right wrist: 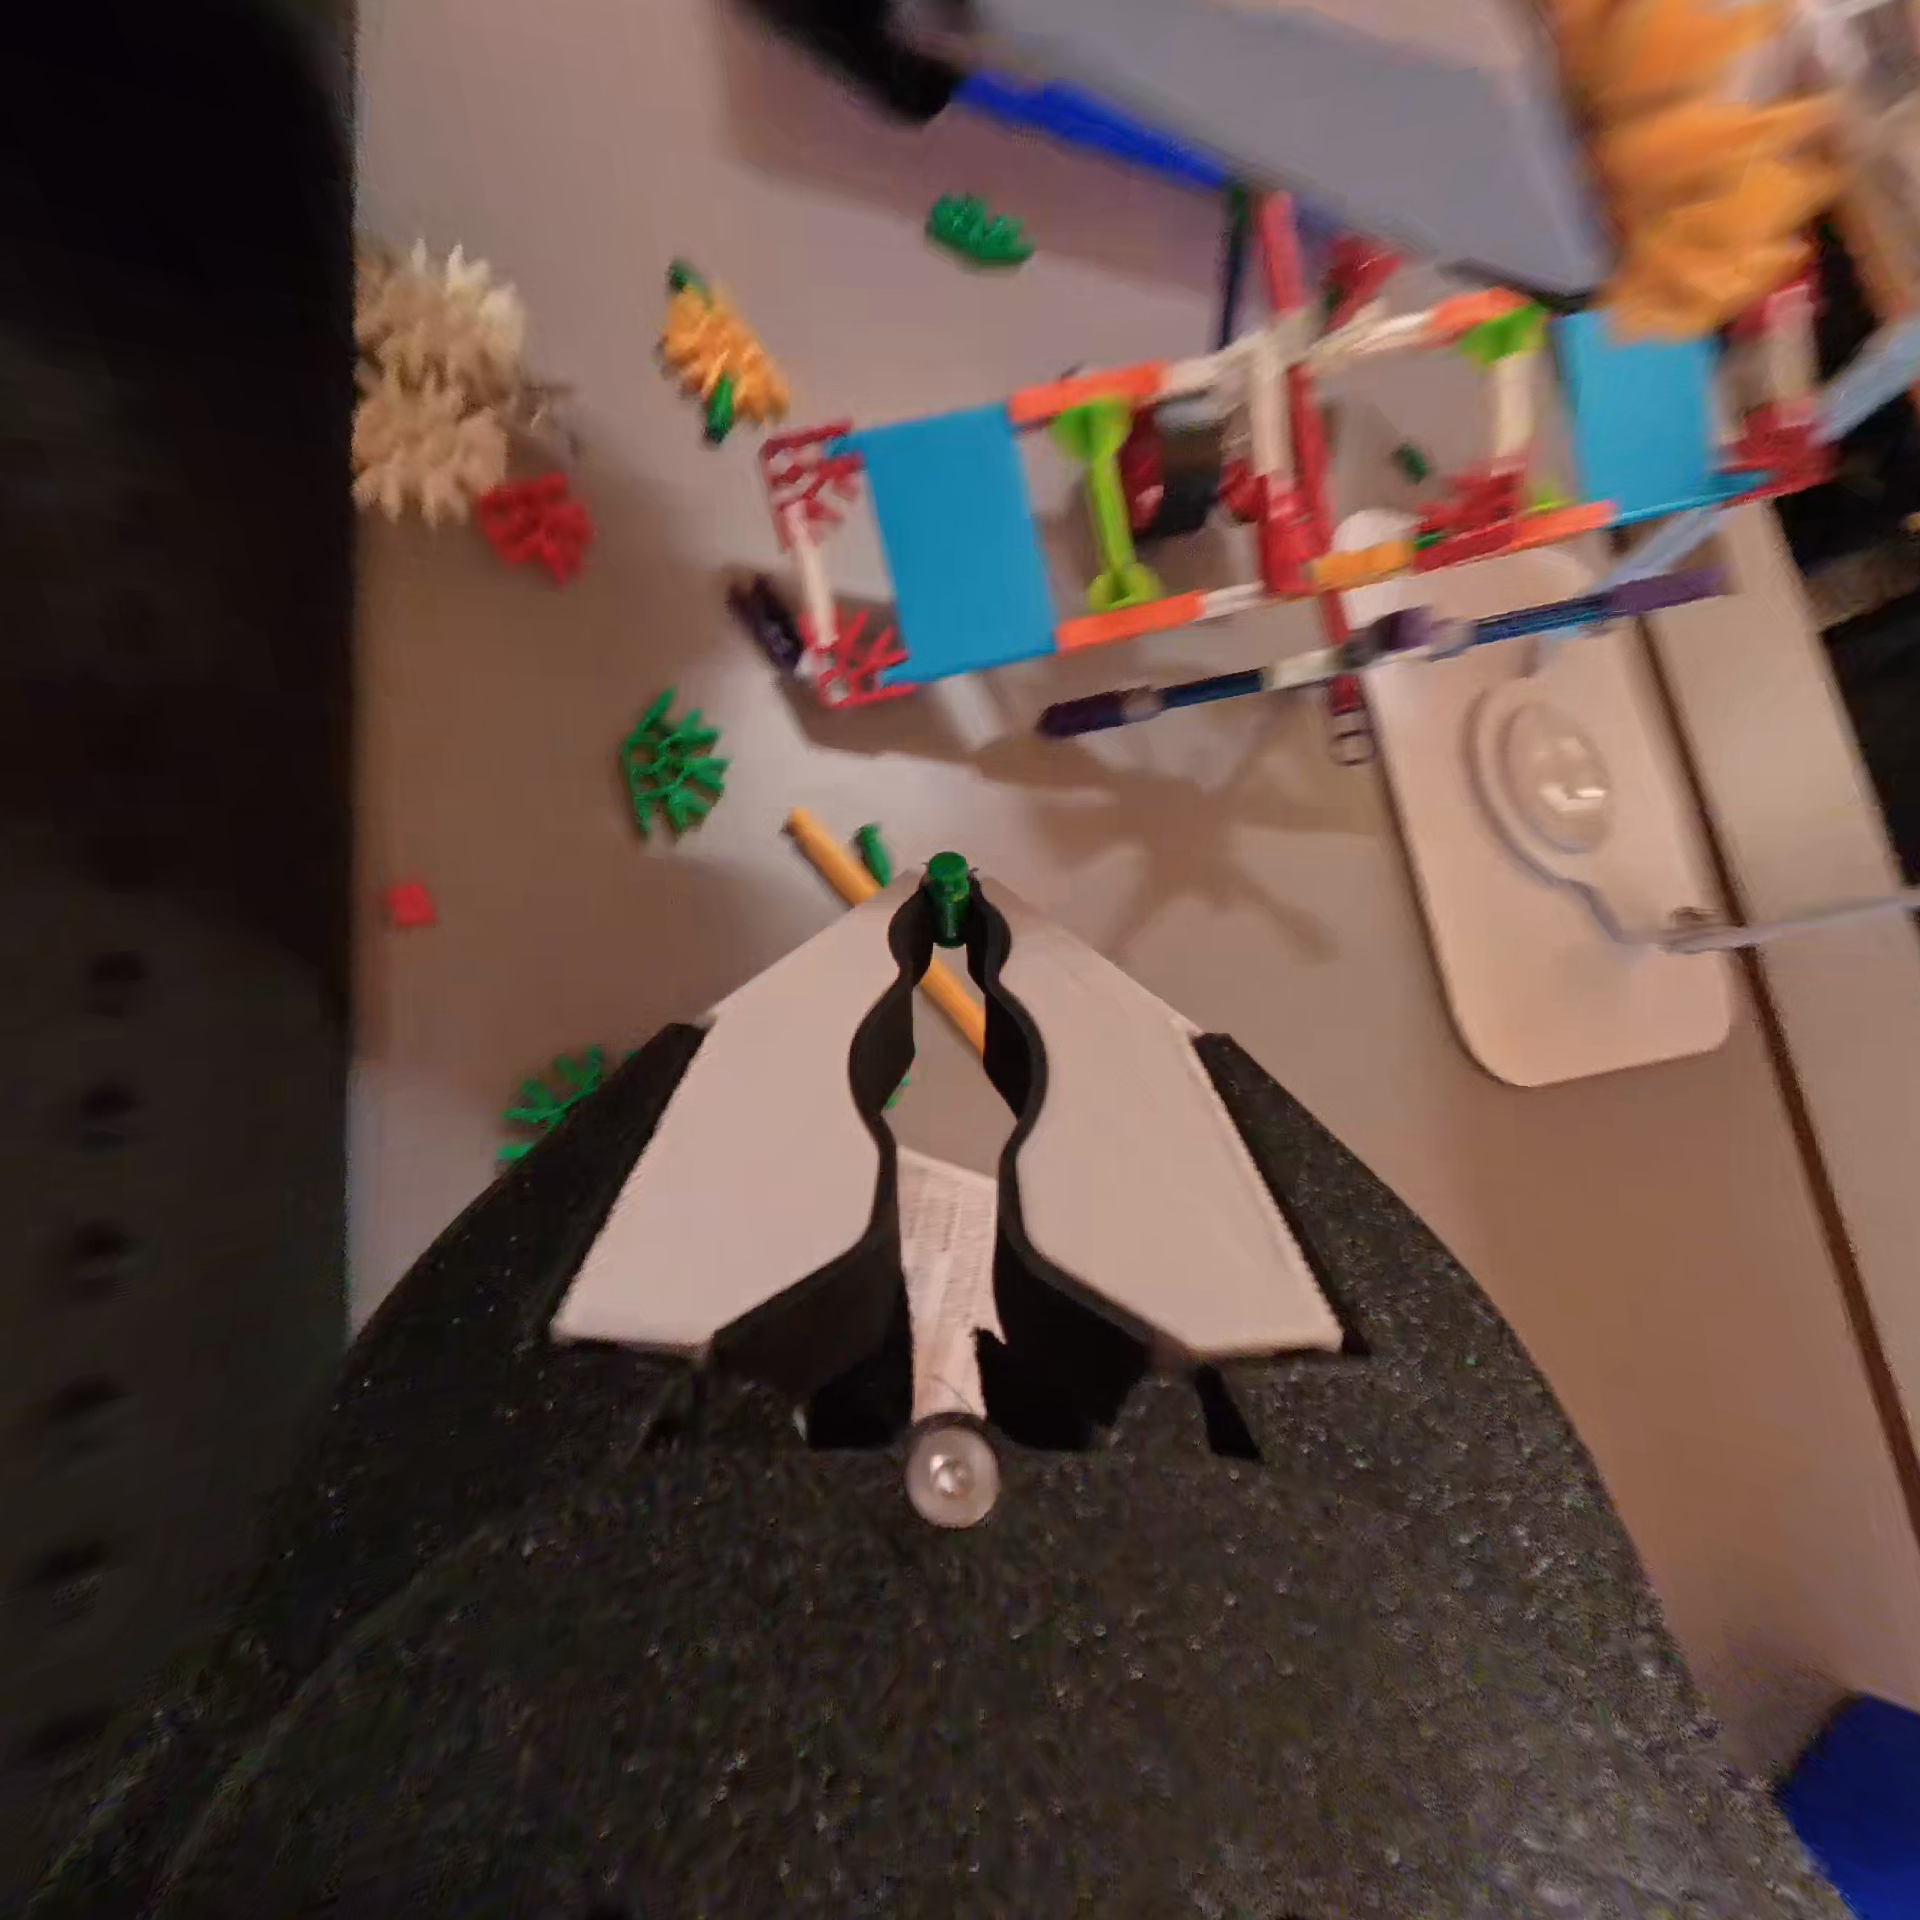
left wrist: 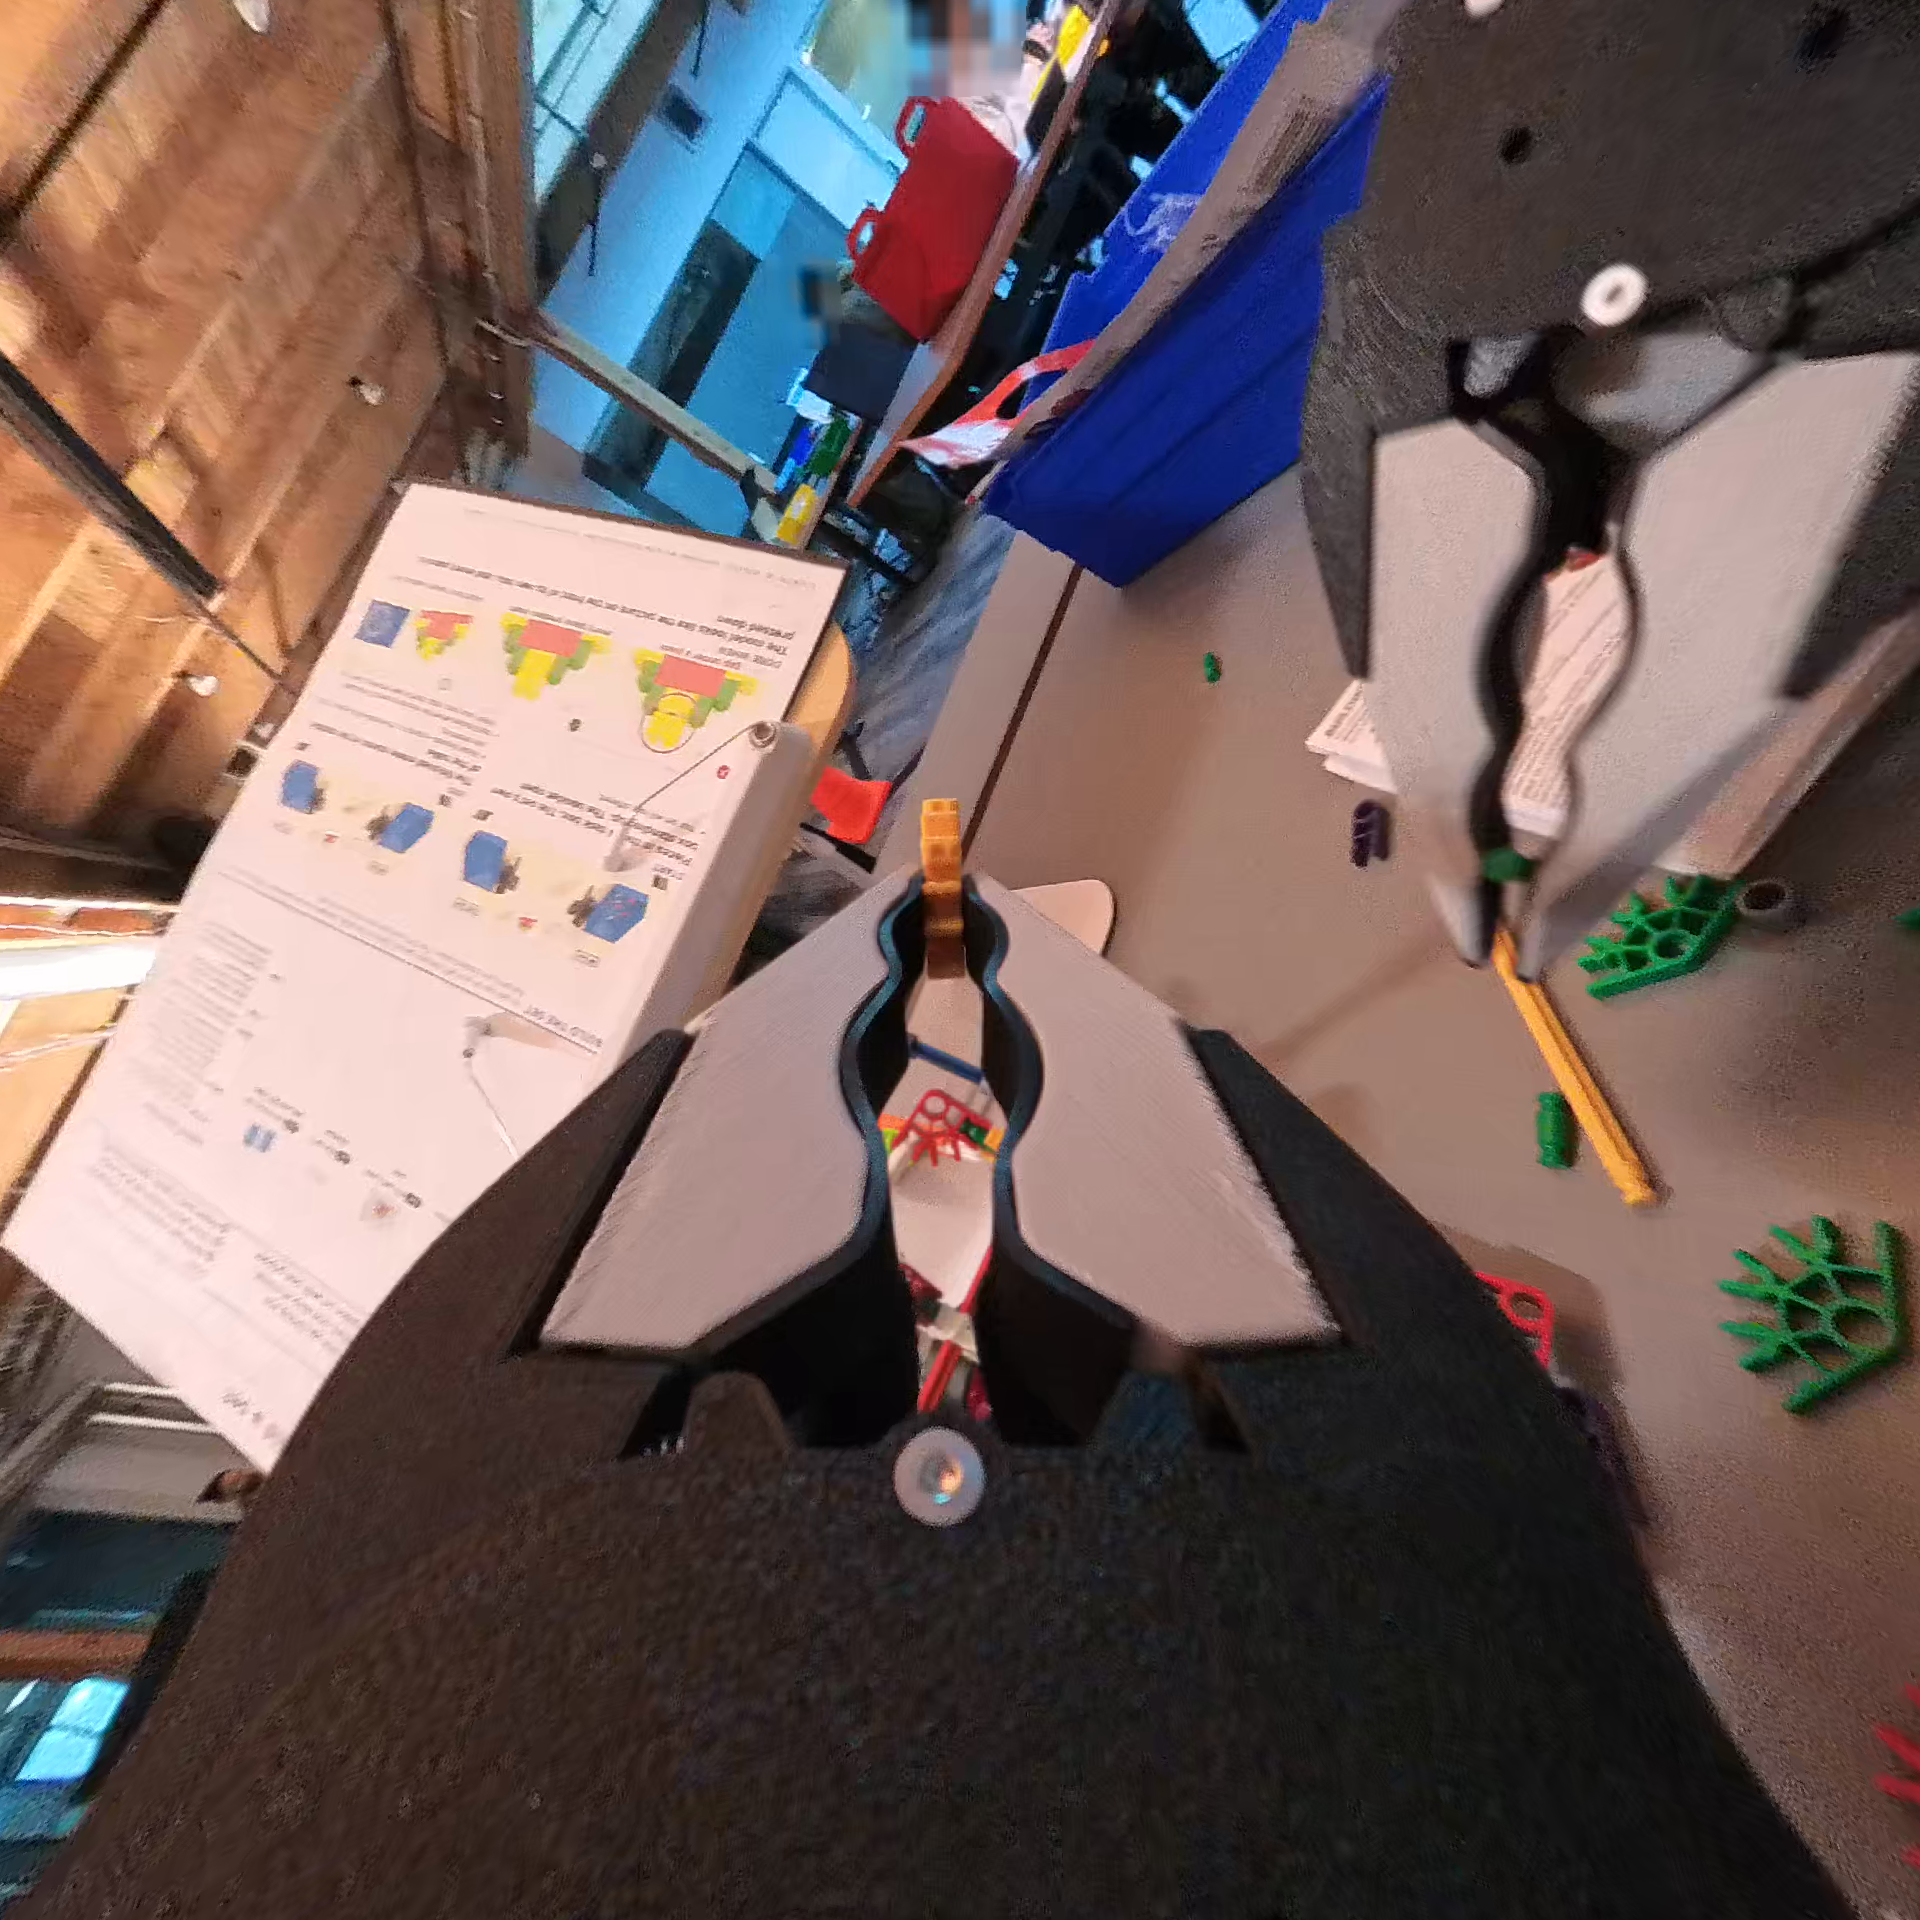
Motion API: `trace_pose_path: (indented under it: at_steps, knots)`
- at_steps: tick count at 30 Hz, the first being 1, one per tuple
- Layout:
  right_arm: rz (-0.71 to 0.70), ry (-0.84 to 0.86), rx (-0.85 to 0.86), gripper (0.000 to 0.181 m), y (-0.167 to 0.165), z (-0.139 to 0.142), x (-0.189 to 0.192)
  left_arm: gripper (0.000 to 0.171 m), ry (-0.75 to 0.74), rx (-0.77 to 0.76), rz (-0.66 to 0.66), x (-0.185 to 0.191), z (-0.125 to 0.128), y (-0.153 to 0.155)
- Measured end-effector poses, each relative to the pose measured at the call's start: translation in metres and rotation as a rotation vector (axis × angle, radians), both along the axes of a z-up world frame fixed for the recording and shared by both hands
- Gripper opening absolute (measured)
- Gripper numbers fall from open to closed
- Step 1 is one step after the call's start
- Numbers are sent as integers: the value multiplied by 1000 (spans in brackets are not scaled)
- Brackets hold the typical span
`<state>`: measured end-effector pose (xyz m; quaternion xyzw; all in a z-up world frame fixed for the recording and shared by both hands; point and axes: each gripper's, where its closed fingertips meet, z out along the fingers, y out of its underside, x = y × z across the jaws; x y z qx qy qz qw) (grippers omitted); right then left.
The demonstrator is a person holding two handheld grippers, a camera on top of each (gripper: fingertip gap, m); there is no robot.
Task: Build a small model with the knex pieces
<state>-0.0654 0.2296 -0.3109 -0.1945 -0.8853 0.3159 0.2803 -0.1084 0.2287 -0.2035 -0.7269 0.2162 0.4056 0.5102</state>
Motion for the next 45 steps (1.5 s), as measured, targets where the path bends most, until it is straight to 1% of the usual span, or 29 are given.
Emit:
trace_pose_path:
  at_steps: [2,5,7,9,12,14,15,17,19,20,23,25,26,27,29,31,33,35,39,43,45]
  knots:
    - [65,-32,35,5,-10,-13,11,4,-45,-26,-29,3,-6,1]
    - [102,-86,112,6,-13,-31,21,4,-94,-53,-43,2,-13,0]
    - [118,-128,136,11,-13,-40,26,4,-135,-63,-61,4,-17,0]
    - [128,-144,157,26,-13,-46,30,4,-166,-83,-75,6,-22,2]
    - [134,-127,128,31,-14,-40,33,4,-203,-90,-106,12,-26,4]
    - [116,-111,42,38,-12,-25,34,4,-219,-86,-122,16,-26,6]
    - [101,-99,-12,39,-8,-13,33,4,-227,-88,-131,18,-26,8]
    - [25,-50,-113,38,13,14,28,5,-239,-88,-153,26,-26,12]
    - [-62,-39,-135,38,47,28,28,5,-216,-108,-157,30,-29,16]
    - [-117,-45,-110,38,67,29,30,5,-208,-113,-159,32,-30,18]
    - [-264,-99,-2,39,119,20,41,5,-213,-124,-174,38,-31,24]
    - [-333,-104,7,41,138,20,47,5,-230,-134,-184,42,-33,29]
    - [-366,-83,-21,41,143,25,47,5,-247,-135,-195,45,-34,31]
    - [-366,-71,-70,41,141,30,47,5,-270,-132,-206,48,-34,33]
    - [-299,12,-156,40,125,48,47,5,-332,-123,-244,57,-34,39]
    - [-217,71,-229,35,105,64,47,5,-420,-107,-294,69,-33,46]
    - [-156,116,-264,30,91,76,44,5,-488,-97,-335,77,-32,51]
    - [-85,107,-265,29,78,78,43,5,-549,-77,-371,83,-29,56]
    - [-20,92,-225,28,68,78,31,5,-654,-30,-432,91,-18,61]
    - [84,69,-268,1,59,89,26,5,-662,34,-417,80,-3,61]
    - [112,63,-280,0,56,97,22,5,-688,71,-428,76,6,61]
